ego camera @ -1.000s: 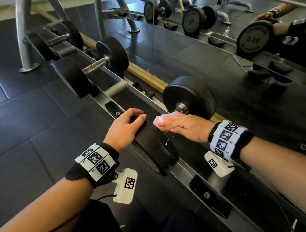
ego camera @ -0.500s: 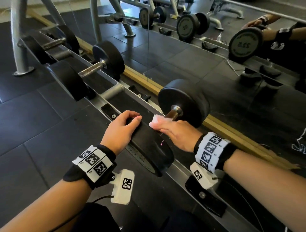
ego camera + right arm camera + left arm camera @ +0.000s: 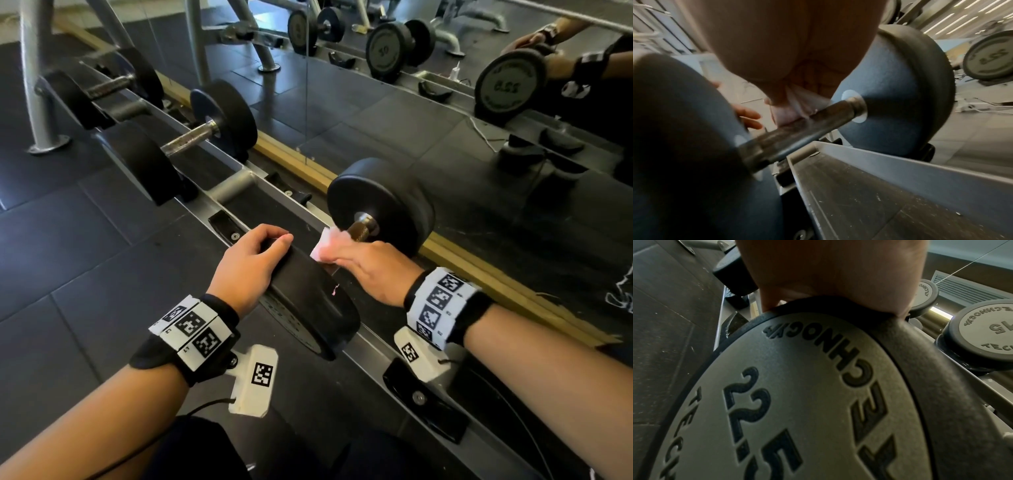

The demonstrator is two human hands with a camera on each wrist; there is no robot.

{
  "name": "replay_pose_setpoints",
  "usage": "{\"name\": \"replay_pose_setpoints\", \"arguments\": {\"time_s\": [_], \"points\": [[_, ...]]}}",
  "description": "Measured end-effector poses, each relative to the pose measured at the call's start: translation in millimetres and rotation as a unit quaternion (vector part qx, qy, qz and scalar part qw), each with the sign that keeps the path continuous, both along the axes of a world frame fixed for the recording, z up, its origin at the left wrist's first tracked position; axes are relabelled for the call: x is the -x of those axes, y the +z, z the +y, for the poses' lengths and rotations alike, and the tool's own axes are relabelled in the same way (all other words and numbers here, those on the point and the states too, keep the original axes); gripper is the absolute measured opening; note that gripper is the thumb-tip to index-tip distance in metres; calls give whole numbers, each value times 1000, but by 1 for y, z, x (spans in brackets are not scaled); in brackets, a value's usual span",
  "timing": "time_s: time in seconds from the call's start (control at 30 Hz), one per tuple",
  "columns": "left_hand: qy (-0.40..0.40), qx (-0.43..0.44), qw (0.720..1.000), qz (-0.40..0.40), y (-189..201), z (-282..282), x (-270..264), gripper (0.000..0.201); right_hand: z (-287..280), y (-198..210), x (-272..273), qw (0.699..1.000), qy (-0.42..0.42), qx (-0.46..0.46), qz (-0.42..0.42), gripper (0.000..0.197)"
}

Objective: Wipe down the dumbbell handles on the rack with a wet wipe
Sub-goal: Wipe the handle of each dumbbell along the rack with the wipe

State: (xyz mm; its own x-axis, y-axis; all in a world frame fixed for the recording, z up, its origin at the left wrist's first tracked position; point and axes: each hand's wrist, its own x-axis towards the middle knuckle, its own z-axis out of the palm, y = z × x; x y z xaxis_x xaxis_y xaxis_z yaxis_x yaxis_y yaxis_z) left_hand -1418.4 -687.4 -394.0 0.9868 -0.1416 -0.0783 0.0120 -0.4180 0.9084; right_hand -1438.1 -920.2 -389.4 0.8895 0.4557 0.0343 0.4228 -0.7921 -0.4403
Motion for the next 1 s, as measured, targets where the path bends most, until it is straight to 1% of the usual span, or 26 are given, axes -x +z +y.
{"name": "replay_pose_setpoints", "arguments": {"time_s": [0.07, 0.13, 0.2, 0.23, 0.27, 0.3, 0.37, 0.4, 0.43, 0.47, 0.5, 0.53, 0.57, 0.63, 0.67, 0.73, 0.83, 0.9, 0.93, 1.0], "points": [[-4, -6, 1000, 1, 1, -1, 1, 21, 2, 5, 0, 999, 28, 25, 36, 37], [-5, -6, 1000, 4, 2, 0, 1, 22, -1, 13, -12, 998, 26, 23, 46, 34], [-6, -7, 1000, 5, 3, -1, 1, 22, -9, 24, -25, 996, -56, -55, 48, 33], [-6, -7, 1000, 4, 3, -1, 1, 23, -13, 27, -30, 992, -87, -86, 29, 33], [-6, -6, 1000, 3, 3, -1, 1, 23, -16, 27, -31, 992, -91, -88, -5, 32], [-5, -7, 1000, 2, 3, -1, 1, 23, -16, 25, -28, 995, -74, -56, -45, 32], [-3, -9, 1000, -2, 2, -1, 1, 23, -13, 11, -17, 993, -11, 51, -104, 44], [-2, -9, 1000, -2, 2, -1, 1, 23, -11, 1, -11, 994, 6, 64, -92, 49], [-3, -10, 1000, -1, 2, -1, 0, 23, -9, -7, -6, 997, 12, 49, -59, 48], [-3, -9, 1000, 1, 2, -1, 0, 23, -8, -12, -1, 1000, -2, 9, -11, 44], [-3, -7, 1000, 3, 2, -1, 1, 23, -8, -16, 2, 997, -30, -49, 45, 38], [-2, -6, 1000, 2, 2, -1, 1, 23, -9, -17, 5, 990, -56, -87, 93, 31], [-1, -7, 1000, 1, 2, -1, 1, 23, -10, -17, 7, 987, -64, -94, 112, 28], [-1, -11, 1000, 0, 2, -2, 1, 23, -12, -10, 10, 993, -39, -52, 101, 29], [-2, -12, 1000, 1, 3, -2, 1, 22, -12, -6, 10, 993, -29, -57, 102, 28], [-2, -9, 1000, 5, 3, -1, 1, 21, -16, 5, 10, 983, -45, -121, 133, 25], [-5, -4, 1000, 8, 2, -1, 1, 22, -23, 14, 8, 956, -148, -210, 144, 23], [-1, -2, 1000, 2, 1, 0, 1, 21, -27, 16, 7, 935, -219, -246, 133, 22], [3, -2, 1000, -4, 0, 0, 0, 20, -28, 16, 7, 930, -240, -249, 127, 21], [6, -4, 1000, -6, 0, -1, 0, 19, -30, 13, 7, 917, -258, -270, 139, 18]]}}
